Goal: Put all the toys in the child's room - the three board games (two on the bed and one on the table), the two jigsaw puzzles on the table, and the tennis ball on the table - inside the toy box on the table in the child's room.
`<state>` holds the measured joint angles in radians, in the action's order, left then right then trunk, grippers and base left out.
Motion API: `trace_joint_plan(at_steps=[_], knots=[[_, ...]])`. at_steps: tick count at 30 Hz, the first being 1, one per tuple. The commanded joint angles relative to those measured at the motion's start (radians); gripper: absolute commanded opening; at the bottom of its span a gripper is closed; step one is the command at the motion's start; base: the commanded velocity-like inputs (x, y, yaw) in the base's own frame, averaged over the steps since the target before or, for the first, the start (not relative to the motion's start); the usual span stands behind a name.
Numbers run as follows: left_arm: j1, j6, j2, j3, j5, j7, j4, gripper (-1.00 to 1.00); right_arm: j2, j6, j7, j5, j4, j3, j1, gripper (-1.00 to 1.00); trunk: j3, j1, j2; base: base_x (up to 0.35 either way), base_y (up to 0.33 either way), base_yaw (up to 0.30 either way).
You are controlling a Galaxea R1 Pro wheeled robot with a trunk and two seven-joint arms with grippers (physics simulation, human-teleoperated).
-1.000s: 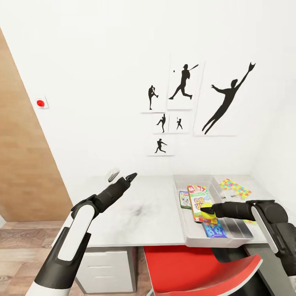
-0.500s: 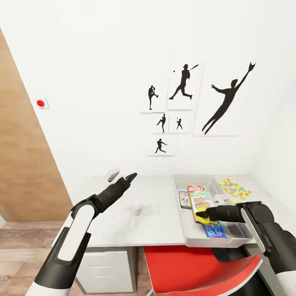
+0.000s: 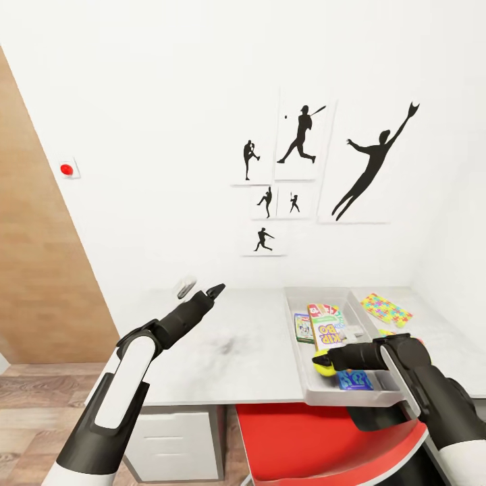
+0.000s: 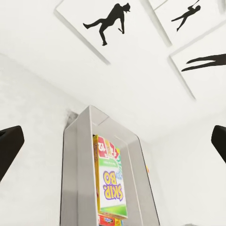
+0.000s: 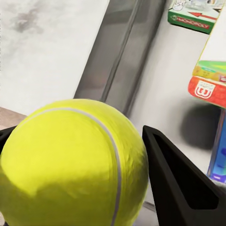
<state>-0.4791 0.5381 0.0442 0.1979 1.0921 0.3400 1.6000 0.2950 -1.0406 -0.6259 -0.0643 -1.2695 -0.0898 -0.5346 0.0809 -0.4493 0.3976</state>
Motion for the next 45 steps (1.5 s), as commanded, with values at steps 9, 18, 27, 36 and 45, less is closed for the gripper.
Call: trace_joint_plan(at_steps=[9,18,27,36,45], knots=[[-0.001,0.002,0.0,0.0,0.011,0.01,0.001,1.0,-0.009,-0.007,0.016,-0.008,0.065,-0.008,-0.033,-1.0,0.002,-0.001,0.002,0.0,0.0,0.0],[-0.001,0.002,0.0,0.0,0.01,0.01,0.001,1.0,-0.013,-0.007,0.026,-0.008,0.123,-0.007,-0.063,-1.0,0.002,-0.001,0.002,0.0,0.0,0.0],[-0.001,0.002,0.0,0.0,0.01,0.01,0.001,1.0,-0.011,-0.007,0.029,-0.011,0.129,-0.001,-0.067,-1.0,0.002,-0.001,0.002,0.0,0.0,0.0],[-0.001,0.002,0.001,0.0,0.011,0.01,0.001,1.0,-0.009,-0.007,0.03,-0.012,0.122,0.002,-0.07,-1.0,0.004,-0.001,0.002,0.0,0.0,0.0],[-0.001,0.002,0.0,0.0,0.011,0.01,0.001,1.0,-0.007,-0.007,0.031,-0.013,0.121,0.004,-0.071,-1.0,0.015,-0.001,0.002,0.0,0.0,0.0]])
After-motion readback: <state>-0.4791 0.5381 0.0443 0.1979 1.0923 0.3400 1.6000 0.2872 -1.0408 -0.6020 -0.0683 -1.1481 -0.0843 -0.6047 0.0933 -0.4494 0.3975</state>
